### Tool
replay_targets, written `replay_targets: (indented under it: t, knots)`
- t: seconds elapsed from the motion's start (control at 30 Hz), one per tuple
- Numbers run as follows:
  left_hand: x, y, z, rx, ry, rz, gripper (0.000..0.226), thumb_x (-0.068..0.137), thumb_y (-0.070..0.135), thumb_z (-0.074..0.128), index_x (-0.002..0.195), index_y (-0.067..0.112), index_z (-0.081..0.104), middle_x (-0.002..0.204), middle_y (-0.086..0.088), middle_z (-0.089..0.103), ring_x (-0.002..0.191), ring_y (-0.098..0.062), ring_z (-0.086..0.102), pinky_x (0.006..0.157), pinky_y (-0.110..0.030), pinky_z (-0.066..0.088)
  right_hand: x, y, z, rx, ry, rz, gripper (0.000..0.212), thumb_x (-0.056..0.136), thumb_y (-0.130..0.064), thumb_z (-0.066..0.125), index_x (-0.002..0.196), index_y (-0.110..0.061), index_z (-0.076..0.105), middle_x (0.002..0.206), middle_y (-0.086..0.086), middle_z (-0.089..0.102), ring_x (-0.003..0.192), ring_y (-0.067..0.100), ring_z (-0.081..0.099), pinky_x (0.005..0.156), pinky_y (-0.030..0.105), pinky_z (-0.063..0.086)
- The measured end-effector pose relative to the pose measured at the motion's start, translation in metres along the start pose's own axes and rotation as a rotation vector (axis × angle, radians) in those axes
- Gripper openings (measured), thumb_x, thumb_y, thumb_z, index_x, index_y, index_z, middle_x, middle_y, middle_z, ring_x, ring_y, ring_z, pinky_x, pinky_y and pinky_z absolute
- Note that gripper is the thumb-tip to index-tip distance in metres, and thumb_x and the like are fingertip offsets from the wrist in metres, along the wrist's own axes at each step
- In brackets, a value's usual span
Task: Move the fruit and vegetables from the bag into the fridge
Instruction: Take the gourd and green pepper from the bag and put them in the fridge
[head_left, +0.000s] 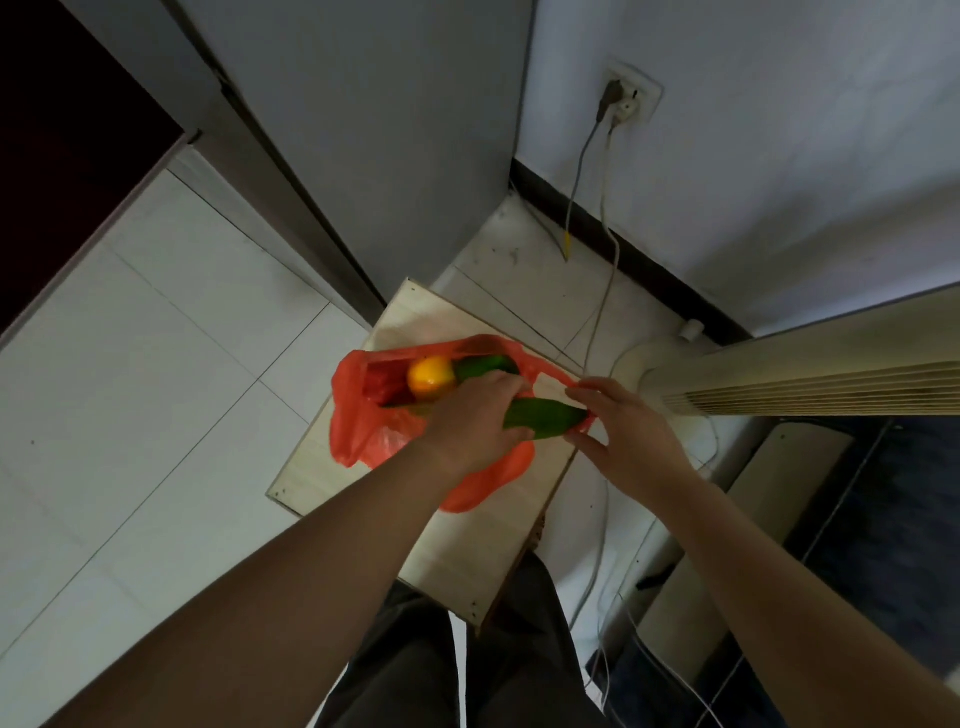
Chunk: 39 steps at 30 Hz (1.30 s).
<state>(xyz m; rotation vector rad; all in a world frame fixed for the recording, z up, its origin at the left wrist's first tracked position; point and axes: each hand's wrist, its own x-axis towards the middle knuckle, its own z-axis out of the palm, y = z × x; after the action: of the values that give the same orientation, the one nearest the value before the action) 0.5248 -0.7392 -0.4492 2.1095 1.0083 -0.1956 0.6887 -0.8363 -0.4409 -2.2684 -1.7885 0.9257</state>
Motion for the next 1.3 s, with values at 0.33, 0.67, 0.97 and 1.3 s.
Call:
replay_targets:
  t: [0.33, 0.67, 0.97, 1.3]
  knots:
    - [0.005, 0.002, -0.003, 0.064, -0.055, 0.024, 0.052, 0.079, 0.030, 0.070, 0.127, 0.024, 0.049, 0.119, 0.003, 0.052, 0.107, -0.014, 0.052, 0.085, -0.027, 0.046, -0.007, -0.001, 0.003, 0.198, 0.197, -0.087, 0.026, 0.086, -0.024, 0.063, 0.112, -0.018, 0.065, 0.107, -0.002, 0.065, 0.093, 0.015, 0.061, 0.074, 0.023, 0.048]
    - [-0.031, -0.016, -0.049, 0.063, 0.085, -0.056, 0.056, 0.077, 0.033, 0.072, 0.127, 0.027, 0.047, 0.123, 0.001, 0.050, 0.108, -0.016, 0.049, 0.086, -0.028, 0.045, 0.001, -0.019, -0.021, 0.195, 0.322, -0.099, 0.022, 0.080, -0.006, 0.068, 0.100, -0.013, 0.071, 0.091, 0.003, 0.071, 0.085, 0.021, 0.066, 0.072, 0.023, 0.045]
    - [-0.080, -0.005, -0.122, -0.275, 0.399, -0.189, 0.050, 0.076, 0.028, 0.074, 0.120, 0.022, 0.052, 0.119, 0.002, 0.056, 0.105, -0.015, 0.057, 0.088, -0.035, 0.051, 0.001, -0.070, -0.044, 0.218, 0.165, -0.145, 0.040, 0.085, -0.031, 0.063, 0.124, -0.021, 0.056, 0.126, -0.001, 0.055, 0.116, 0.016, 0.050, 0.090, 0.023, 0.036]
    - [-0.100, 0.050, -0.181, -0.524, 0.579, 0.051, 0.032, 0.078, 0.025, 0.072, 0.103, 0.036, 0.054, 0.097, 0.018, 0.062, 0.085, 0.006, 0.058, 0.074, -0.011, 0.046, -0.001, -0.135, -0.064, 0.472, 0.173, -0.105, 0.065, 0.071, -0.037, 0.076, 0.128, -0.023, 0.048, 0.115, -0.005, 0.058, 0.100, 0.012, 0.056, 0.078, 0.026, 0.043]
